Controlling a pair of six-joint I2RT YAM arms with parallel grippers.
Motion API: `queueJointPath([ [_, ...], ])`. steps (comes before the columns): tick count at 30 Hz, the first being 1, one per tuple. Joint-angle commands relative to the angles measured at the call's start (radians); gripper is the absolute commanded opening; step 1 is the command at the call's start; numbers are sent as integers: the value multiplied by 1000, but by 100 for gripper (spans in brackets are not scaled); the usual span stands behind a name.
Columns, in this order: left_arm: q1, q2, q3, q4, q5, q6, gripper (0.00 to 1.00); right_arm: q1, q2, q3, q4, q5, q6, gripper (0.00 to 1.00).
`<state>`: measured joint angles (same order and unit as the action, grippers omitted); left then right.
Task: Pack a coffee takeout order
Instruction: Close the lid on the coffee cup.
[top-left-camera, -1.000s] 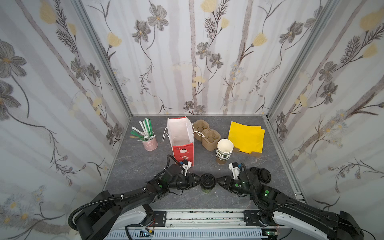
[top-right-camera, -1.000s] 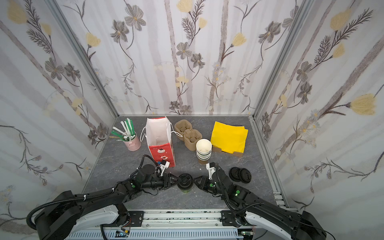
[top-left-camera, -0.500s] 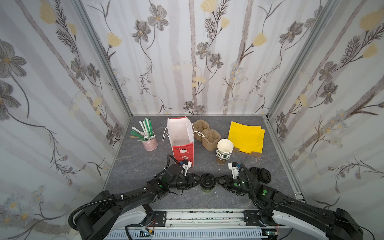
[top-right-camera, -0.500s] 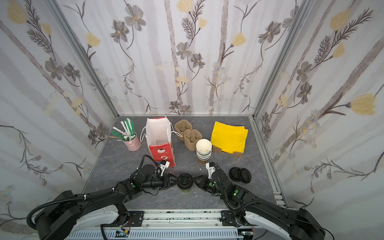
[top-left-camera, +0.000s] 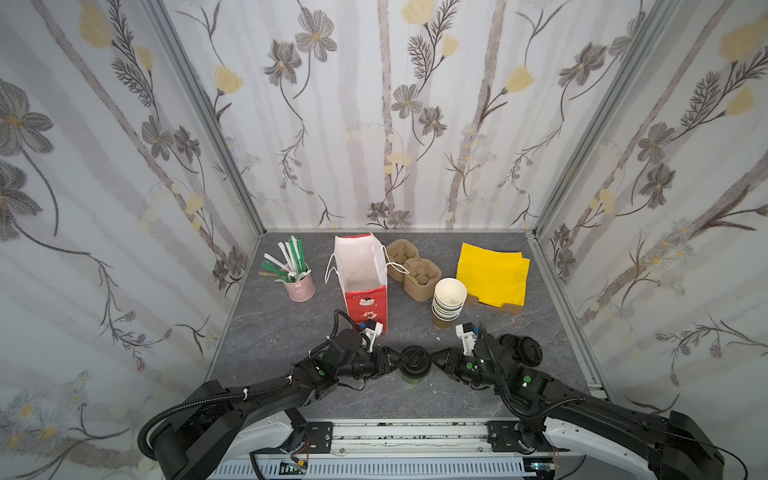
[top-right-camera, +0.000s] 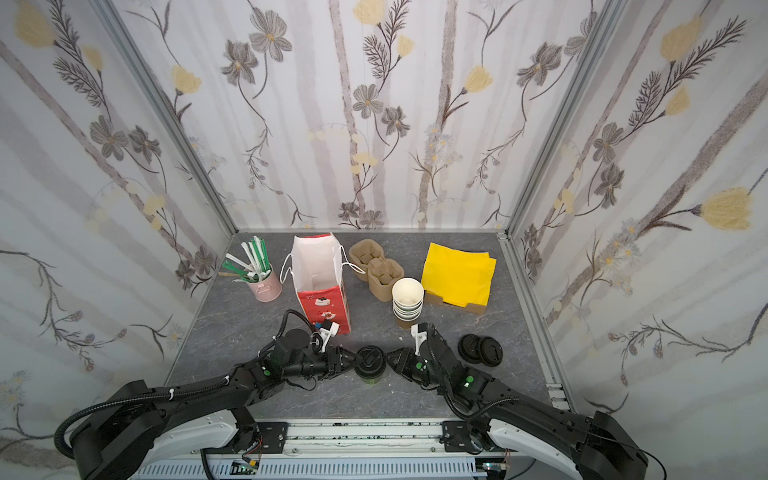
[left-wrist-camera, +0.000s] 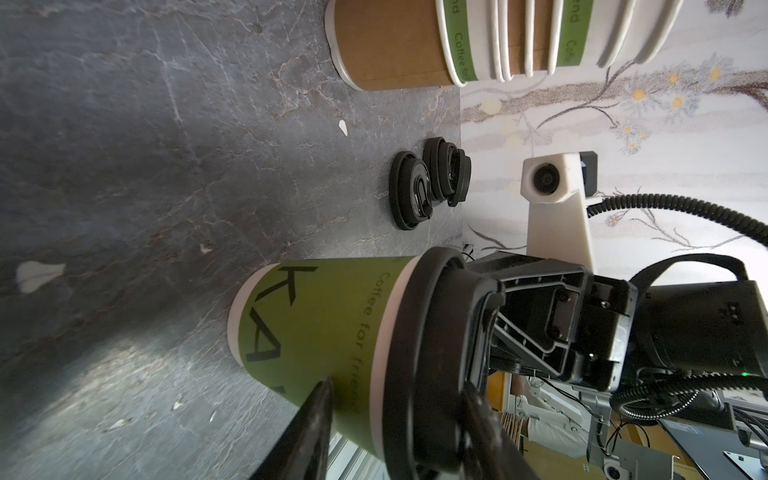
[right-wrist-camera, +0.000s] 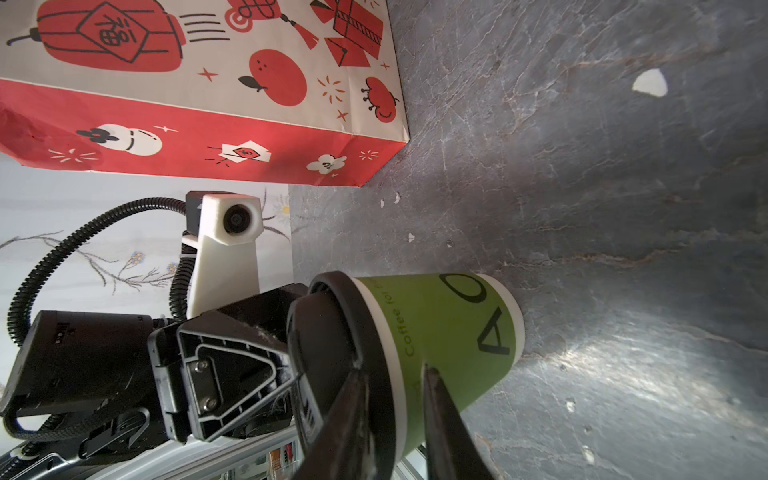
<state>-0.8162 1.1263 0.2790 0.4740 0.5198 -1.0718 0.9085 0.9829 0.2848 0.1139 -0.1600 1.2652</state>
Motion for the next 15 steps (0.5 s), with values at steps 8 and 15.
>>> queueJointPath([
  [8, 0, 6, -4, -90, -34, 19, 47, 2, -33, -23, 119, 28, 38, 41],
  [15, 0, 7, 0, -94, -32, 22, 47, 2, 34, -30, 185, 7, 38, 34],
])
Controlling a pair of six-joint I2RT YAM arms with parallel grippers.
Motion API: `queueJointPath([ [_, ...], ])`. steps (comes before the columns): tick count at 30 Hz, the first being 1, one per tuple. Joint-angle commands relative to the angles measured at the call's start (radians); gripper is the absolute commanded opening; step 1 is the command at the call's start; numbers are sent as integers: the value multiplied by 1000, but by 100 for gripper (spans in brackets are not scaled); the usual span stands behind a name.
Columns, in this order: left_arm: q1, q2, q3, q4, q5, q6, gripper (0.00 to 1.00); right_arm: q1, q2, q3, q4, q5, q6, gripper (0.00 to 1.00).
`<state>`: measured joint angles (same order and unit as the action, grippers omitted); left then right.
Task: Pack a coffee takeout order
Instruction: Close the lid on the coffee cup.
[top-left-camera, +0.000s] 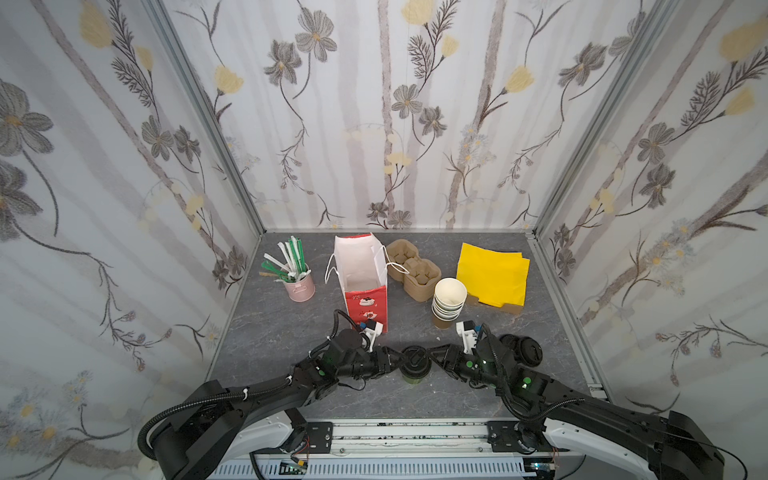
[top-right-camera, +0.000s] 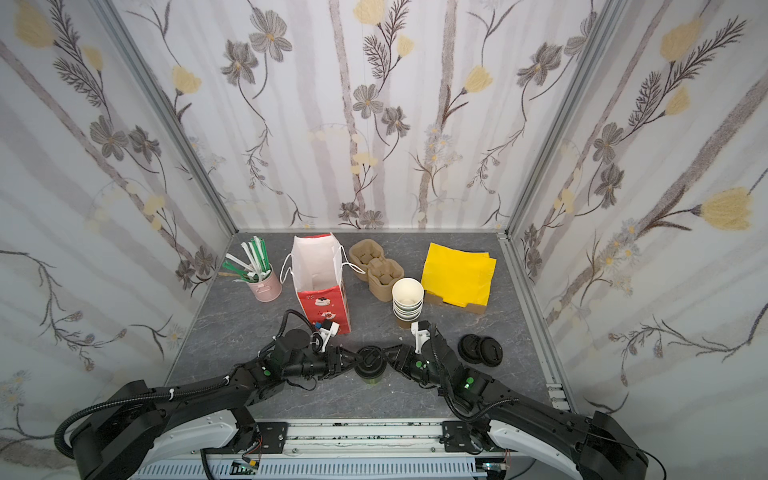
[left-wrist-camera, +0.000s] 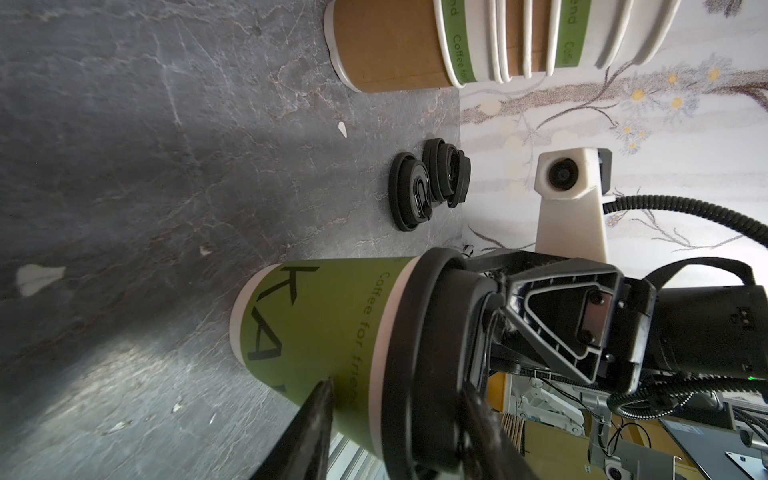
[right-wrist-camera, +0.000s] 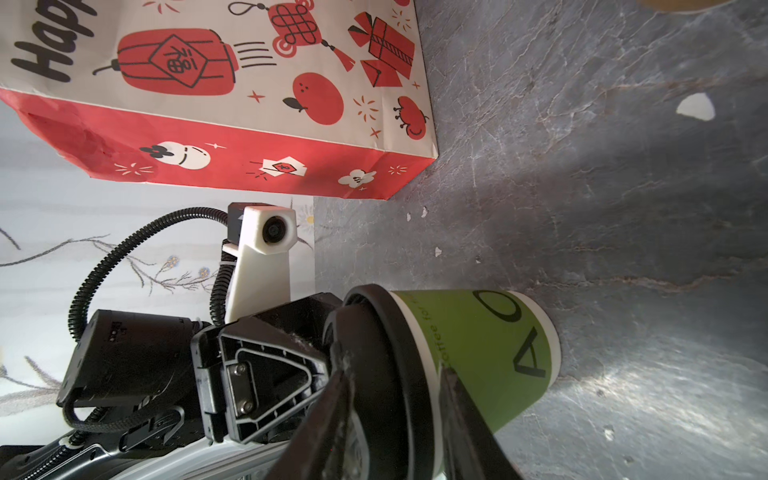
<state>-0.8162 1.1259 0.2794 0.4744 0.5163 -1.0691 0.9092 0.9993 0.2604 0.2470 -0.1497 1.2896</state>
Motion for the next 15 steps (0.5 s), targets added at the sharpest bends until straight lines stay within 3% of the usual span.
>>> queueJointPath([
  [1, 0, 8, -2, -95, -27, 19, 47, 2, 25, -6, 53, -6, 13, 33],
  [8, 0, 3, -3, -99, -32, 18, 47, 1, 56, -18, 15, -8, 20, 27],
  [15, 0, 1, -3, -102, -35, 19, 47, 1, -1, -4, -33, 16, 5, 31],
])
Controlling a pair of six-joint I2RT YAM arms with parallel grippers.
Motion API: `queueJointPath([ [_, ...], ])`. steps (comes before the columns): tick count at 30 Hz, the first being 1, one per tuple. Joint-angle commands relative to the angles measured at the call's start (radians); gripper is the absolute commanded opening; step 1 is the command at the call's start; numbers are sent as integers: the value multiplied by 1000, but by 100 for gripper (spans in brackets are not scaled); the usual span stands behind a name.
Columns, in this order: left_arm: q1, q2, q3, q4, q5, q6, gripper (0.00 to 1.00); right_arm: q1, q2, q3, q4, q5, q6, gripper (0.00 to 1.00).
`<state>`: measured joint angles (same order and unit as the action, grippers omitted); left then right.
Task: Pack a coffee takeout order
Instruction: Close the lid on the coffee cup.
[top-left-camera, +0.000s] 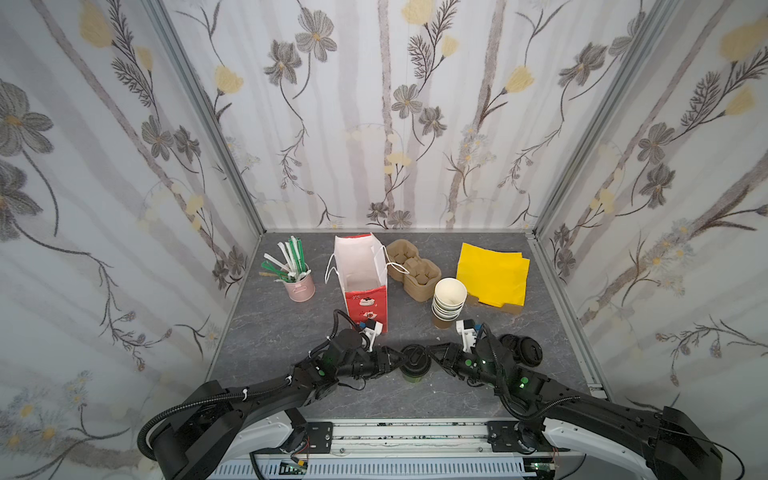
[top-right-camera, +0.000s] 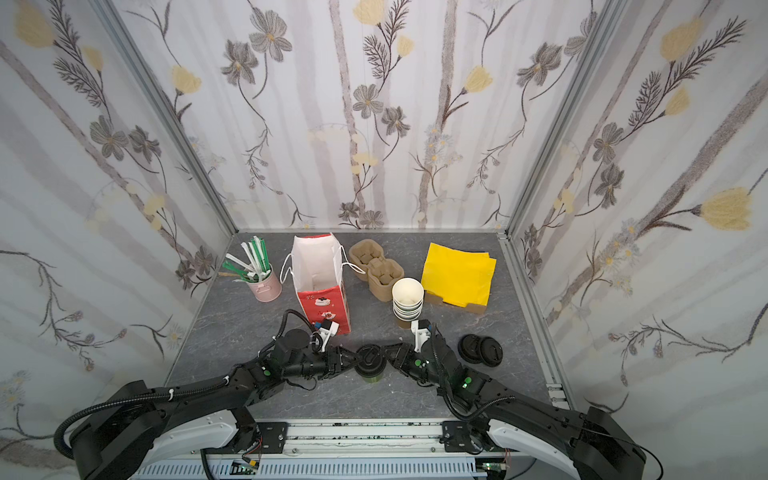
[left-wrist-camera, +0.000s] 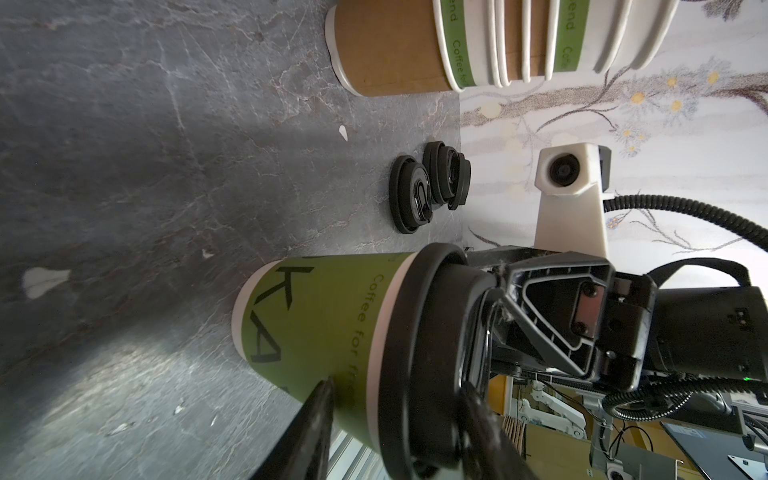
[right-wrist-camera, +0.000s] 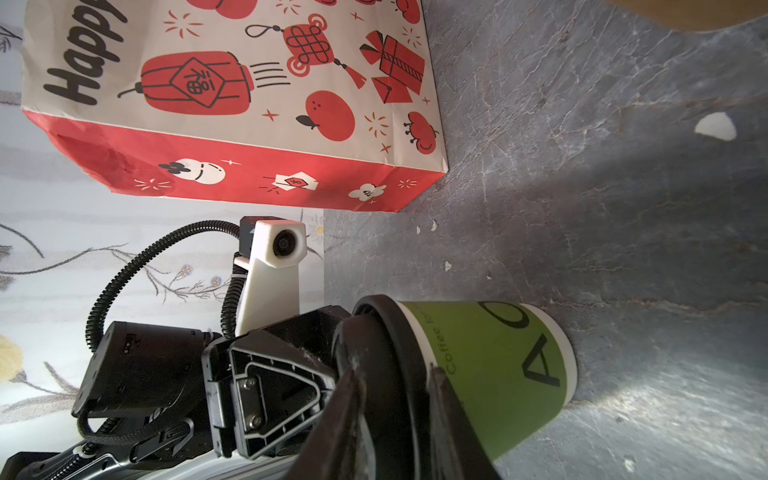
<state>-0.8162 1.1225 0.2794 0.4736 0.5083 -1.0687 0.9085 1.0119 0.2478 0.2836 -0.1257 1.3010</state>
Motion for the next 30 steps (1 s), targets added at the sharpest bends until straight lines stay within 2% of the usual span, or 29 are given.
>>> queueJointPath([
  [1, 0, 4, -2, -101, -28, 18, 47, 0, -26, 14, -76, -2, -13, 34],
  [4, 1, 2, -1, -102, -26, 18, 47, -1, -92, 25, -95, 18, -36, 46],
  [6, 0, -3, -2, -104, -28, 18, 47, -5, -136, 28, -135, 48, -53, 47],
  [9, 1, 2, -1, -105, -27, 22, 47, -34, -147, 13, -149, 31, -55, 44],
  [14, 1, 8, 4, -107, -25, 26, 47, -33, -76, 22, -111, 8, -48, 38],
  [24, 1, 5, 11, -119, -23, 31, 47, -63, 47, 53, -44, -121, -89, 35],
  [30, 0, 3, 11, -125, -23, 35, 47, -64, 91, 51, -18, -131, -93, 31],
])
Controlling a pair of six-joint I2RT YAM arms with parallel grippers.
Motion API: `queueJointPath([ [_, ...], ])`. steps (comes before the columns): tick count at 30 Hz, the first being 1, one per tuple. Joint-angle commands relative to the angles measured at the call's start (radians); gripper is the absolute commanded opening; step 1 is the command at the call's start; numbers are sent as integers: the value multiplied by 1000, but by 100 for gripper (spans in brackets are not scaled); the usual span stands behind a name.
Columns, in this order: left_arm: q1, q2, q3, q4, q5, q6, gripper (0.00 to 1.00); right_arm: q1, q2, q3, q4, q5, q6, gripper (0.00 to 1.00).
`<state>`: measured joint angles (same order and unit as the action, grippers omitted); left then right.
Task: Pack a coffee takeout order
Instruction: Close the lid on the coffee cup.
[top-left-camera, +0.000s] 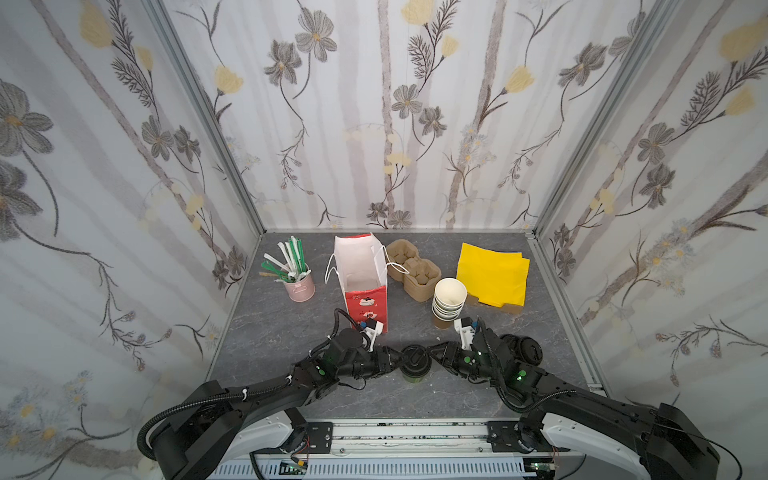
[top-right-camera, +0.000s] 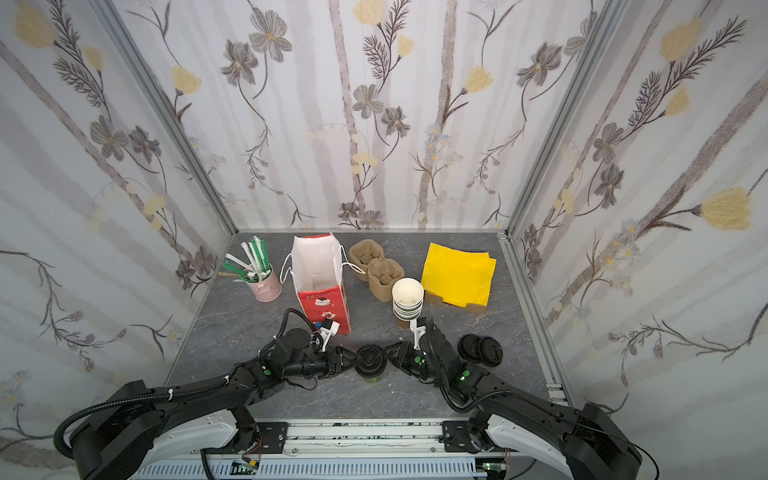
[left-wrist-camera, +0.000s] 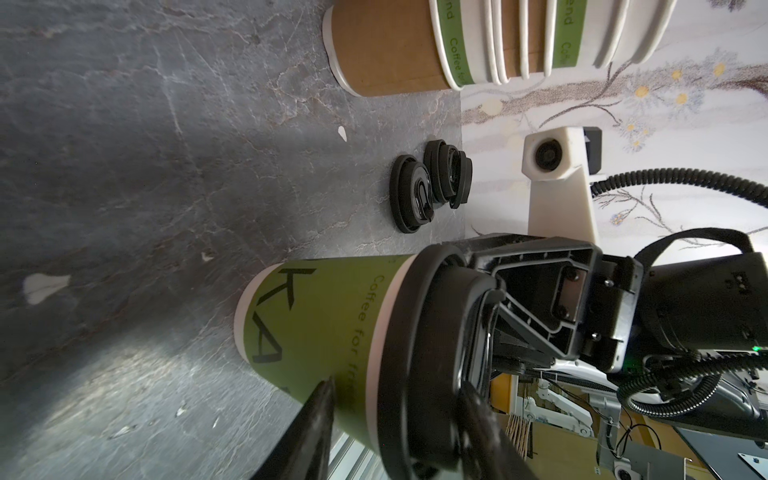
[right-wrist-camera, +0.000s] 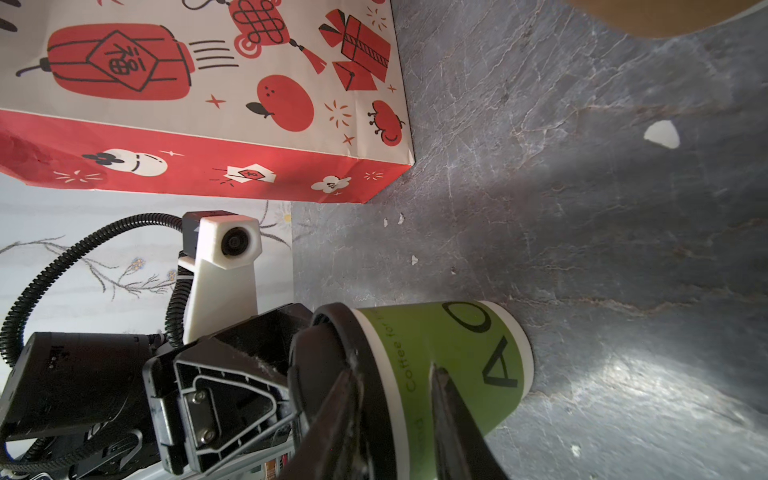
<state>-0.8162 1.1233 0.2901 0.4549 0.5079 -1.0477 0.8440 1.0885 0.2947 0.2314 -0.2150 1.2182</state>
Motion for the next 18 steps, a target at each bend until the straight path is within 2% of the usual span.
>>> queueJointPath([
  [1, 2, 3, -1, -108, -25, 16, 47, 1, 18, 1, 27, -38, -11, 30],
  [11, 1, 12, -2, -113, -29, 23, 47, 1, 25, -67, -117, -22, -22, 22],
  [18, 2, 16, 0, -114, -33, 27, 47, 1, 34, -44, -147, -23, -43, 23],
])
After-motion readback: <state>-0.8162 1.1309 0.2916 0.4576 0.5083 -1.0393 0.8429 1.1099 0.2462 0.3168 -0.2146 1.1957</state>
